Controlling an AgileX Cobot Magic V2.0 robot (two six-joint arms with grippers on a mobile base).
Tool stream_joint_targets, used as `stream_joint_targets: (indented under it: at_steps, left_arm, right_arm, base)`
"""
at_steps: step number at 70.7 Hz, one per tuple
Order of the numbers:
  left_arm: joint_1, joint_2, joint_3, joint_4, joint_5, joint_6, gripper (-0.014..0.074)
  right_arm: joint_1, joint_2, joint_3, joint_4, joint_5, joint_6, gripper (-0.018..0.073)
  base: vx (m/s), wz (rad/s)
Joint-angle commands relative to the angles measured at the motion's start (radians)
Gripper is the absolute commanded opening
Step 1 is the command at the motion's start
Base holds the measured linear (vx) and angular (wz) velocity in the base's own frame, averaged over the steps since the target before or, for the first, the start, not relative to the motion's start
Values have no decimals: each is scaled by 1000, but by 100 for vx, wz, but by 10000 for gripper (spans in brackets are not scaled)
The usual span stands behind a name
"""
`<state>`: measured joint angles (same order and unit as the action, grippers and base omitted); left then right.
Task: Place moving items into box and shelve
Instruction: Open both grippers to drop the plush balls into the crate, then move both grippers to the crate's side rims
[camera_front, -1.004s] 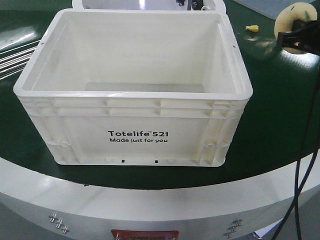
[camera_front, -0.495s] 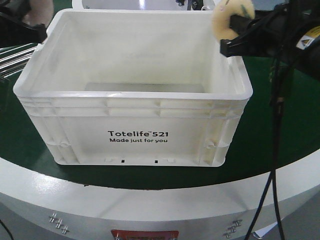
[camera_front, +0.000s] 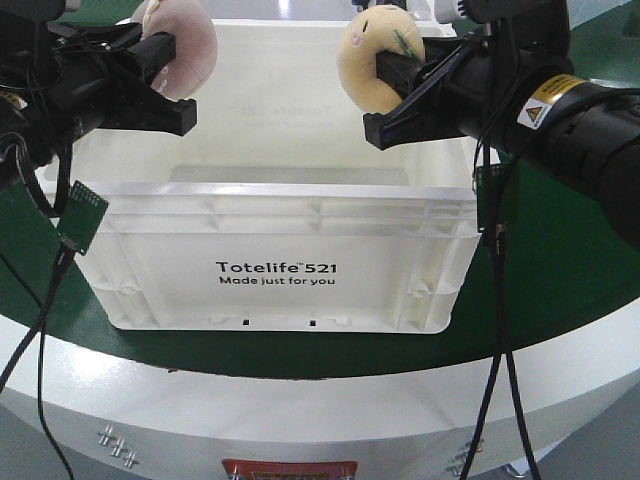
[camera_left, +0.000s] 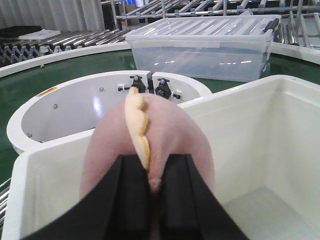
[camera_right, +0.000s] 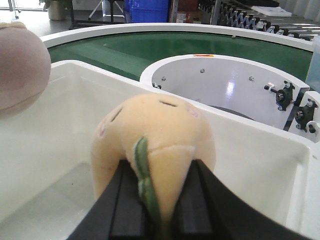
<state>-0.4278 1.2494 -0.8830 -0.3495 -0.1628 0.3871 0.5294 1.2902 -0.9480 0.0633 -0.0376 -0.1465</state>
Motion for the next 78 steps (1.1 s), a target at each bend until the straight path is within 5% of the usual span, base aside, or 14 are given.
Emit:
stream_joint_targets:
  at_steps: [1,12,30,41,60,78]
  left_arm:
    - [-7,-20,-32,-5,-89,-10,-22]
    - [-7,-20,-32,-5,-87,-9,39]
    - [-7,-20,-32,-3,-96,-5,354]
    - [-7,-20,-32,-4,-115,-1,521]
    - [11,-26,-32,-4,-119,-1,555]
    - [171,-92,-32,-4,-4,-1,555]
  right_arm:
    - [2,-27,-32,-3,-106,-10,-10]
    - [2,-27,-32,-3,-106,-10,65]
    - [2,-27,-32,-2,-129,-10,516]
    - [2,-27,-32,-2,-138,-10,699]
    - [-23,-30,-32,-2,-130,-10,670]
    - [-189,-90,-32,-4,7,-10,596]
  base:
    - [0,0]
    - [0,0]
    - [0,0]
    - [0,0]
    - [0,0]
    - [0,0]
